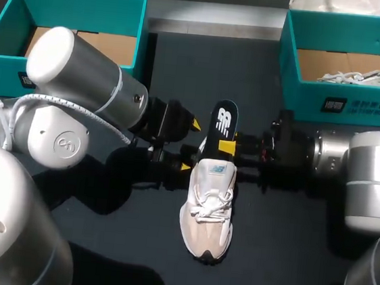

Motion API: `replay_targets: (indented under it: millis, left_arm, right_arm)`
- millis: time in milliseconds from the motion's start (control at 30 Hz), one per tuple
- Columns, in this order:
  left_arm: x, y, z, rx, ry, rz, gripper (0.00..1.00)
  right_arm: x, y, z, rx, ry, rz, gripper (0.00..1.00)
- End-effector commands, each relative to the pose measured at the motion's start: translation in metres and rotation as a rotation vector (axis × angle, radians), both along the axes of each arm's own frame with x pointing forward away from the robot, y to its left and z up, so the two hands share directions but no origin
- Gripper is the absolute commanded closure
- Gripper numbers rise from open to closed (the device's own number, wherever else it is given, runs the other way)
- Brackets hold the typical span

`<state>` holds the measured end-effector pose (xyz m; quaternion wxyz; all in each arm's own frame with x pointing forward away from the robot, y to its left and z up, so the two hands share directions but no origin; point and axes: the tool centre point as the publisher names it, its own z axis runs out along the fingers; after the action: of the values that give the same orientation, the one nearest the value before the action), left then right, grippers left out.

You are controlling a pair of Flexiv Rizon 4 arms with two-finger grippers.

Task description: Take the shoe out of the shoebox, open the shoe tongue, remove and reinsert the insole, then place the shoe into the shoebox

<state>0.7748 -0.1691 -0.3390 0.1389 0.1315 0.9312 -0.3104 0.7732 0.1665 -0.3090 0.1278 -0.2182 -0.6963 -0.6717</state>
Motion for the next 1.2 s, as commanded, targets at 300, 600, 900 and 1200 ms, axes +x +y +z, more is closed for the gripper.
replay_targets:
  millis: [300,600,900,1200]
  left_arm:
    - [-0.001,0.0,-0.001,0.0,-0.002,0.001,0.0]
    - [-0.001,0.0,-0.001,0.0,-0.002,0.001,0.0]
    - [-0.001,0.0,-0.001,0.0,-0.002,0.001,0.0]
    - [-0.001,0.0,-0.001,0.0,-0.002,0.001,0.0]
  right_arm:
    - [0.008,0.005,-0.007,-0.006,0.029,0.029,0.78]
    - [0.002,0.011,-0.018,-0.018,0.09,0.038,1.0]
    - [-0.018,0.008,-0.032,-0.057,0.154,0.069,1.0]
    - [-0.025,0.0,-0.032,-0.08,0.159,0.09,0.96]
